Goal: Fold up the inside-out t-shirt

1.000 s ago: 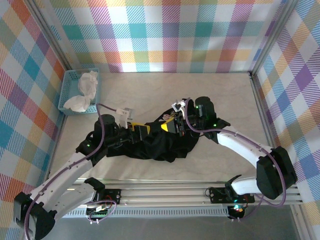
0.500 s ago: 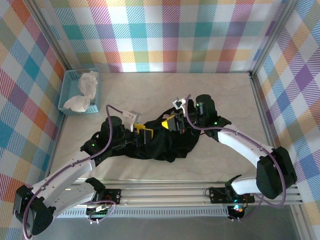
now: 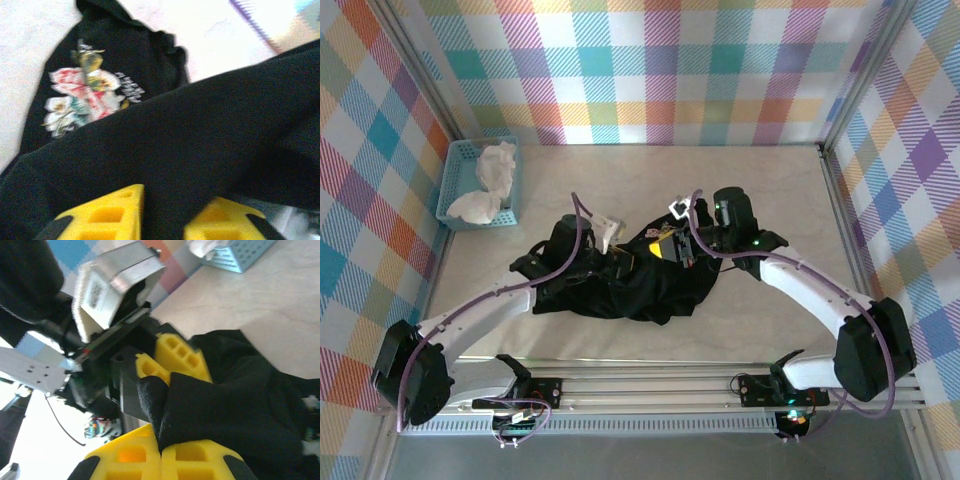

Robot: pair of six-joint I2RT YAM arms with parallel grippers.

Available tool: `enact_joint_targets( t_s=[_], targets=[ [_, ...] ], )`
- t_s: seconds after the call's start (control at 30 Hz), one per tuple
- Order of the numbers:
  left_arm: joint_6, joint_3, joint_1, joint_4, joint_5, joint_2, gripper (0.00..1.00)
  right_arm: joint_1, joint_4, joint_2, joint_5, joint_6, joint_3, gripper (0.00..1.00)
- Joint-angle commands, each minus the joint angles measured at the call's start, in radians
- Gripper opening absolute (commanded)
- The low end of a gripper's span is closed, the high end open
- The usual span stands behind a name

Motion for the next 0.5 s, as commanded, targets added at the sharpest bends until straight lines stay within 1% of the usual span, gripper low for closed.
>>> enact_joint_targets(
  t_s=[0.0,0.03,0.1,0.13,0.17,0.27,0.33,0.4,0.47],
  targets=[
    [-0.031,0.053,-0.002,-0.015,0.265,-0.023,0.13,-0.012,-0.172,-0.033,0.183,-0.12,0.069,0.0],
    [-0.058,0.048,-0.001,0.003,0.327,-0.029,0.1,-0.013,-0.186,-0.028,0.215,-0.123,0.08,0.0],
    [-0.14,0.025,0.001,0.093,0.435,-0.045,0.03,-0.012,-0.179,-0.016,0.232,-0.127,0.085,0.0],
    [-0.173,0.014,0.003,0.134,0.461,-0.052,0.0,-0.012,-0.169,-0.012,0.222,-0.123,0.083,0.0],
    [-0.204,0.004,0.005,0.171,0.475,-0.061,0.0,-0.012,-0.161,-0.006,0.215,-0.119,0.083,0.02],
    [-0.239,-0.01,0.016,0.214,0.477,-0.095,0.0,-0.012,-0.175,0.0,0.255,-0.112,0.086,0.12],
    [-0.27,-0.022,0.03,0.256,0.472,-0.12,0.0,-0.012,-0.238,-0.003,0.339,-0.103,0.102,0.23],
    [-0.283,-0.027,0.039,0.263,0.446,-0.138,0.0,-0.012,-0.302,-0.017,0.403,-0.104,0.114,0.29],
    [-0.291,-0.028,0.048,0.26,0.413,-0.146,0.0,-0.012,-0.323,-0.052,0.415,-0.109,0.098,0.34]
  ],
)
